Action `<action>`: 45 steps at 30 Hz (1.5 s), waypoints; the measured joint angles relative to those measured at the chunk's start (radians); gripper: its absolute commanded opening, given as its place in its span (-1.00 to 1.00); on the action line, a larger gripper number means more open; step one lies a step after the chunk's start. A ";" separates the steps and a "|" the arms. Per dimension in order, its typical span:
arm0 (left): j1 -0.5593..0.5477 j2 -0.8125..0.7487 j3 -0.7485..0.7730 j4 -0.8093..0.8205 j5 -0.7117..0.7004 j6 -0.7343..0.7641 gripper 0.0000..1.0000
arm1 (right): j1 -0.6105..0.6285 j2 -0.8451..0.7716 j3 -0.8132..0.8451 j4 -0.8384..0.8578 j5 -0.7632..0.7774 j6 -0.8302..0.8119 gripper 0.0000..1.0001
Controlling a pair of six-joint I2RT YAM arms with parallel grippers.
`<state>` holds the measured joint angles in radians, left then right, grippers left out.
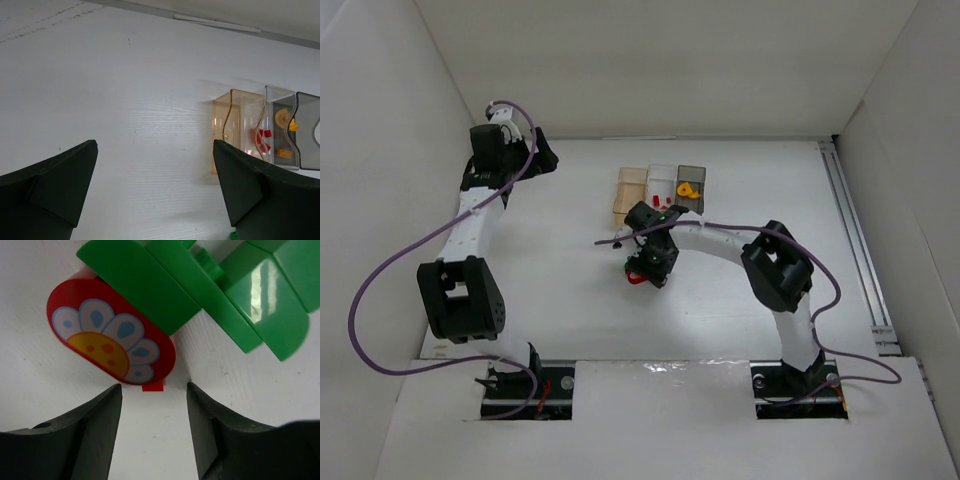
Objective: Sort the legos into containers by color
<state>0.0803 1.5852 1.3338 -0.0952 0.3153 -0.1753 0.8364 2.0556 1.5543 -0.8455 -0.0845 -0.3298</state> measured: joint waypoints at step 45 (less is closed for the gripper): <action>0.039 0.057 0.064 0.006 0.041 0.002 1.00 | 0.061 -0.023 -0.062 0.055 0.100 -0.043 -0.96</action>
<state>0.1196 1.6421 1.3979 -0.0895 0.3565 -0.1734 0.8970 2.0323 1.4921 -0.7902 0.0151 -0.3725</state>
